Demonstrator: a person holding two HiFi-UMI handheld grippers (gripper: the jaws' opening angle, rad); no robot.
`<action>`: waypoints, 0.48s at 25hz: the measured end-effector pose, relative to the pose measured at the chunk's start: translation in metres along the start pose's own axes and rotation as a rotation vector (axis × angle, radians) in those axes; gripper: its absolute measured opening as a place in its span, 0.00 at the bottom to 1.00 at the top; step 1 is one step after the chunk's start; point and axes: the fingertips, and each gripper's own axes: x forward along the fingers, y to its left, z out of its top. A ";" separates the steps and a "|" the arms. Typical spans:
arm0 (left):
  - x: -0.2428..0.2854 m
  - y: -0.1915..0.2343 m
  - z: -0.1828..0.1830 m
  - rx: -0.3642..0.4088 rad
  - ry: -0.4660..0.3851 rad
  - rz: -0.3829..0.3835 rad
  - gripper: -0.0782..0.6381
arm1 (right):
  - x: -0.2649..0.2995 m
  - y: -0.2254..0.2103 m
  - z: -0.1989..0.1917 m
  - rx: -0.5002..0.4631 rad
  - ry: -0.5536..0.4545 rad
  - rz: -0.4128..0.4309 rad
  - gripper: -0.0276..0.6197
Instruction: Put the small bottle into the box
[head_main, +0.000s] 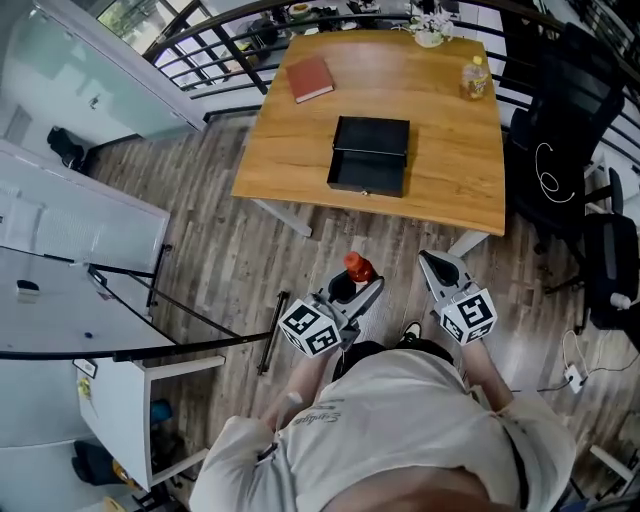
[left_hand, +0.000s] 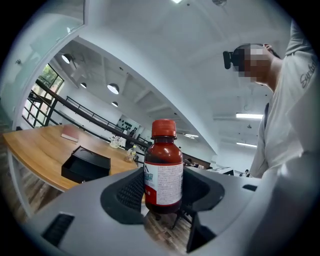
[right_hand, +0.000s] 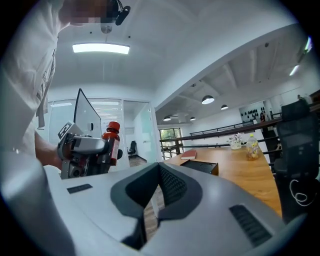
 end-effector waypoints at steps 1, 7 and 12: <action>0.001 0.006 0.005 0.000 -0.002 0.009 0.42 | 0.004 -0.005 -0.002 0.010 0.011 -0.002 0.04; 0.007 0.056 0.023 -0.013 -0.016 0.033 0.42 | 0.043 -0.019 -0.011 0.021 0.064 -0.011 0.04; 0.029 0.109 0.044 -0.061 -0.040 0.008 0.42 | 0.096 -0.034 0.015 -0.023 0.046 -0.023 0.04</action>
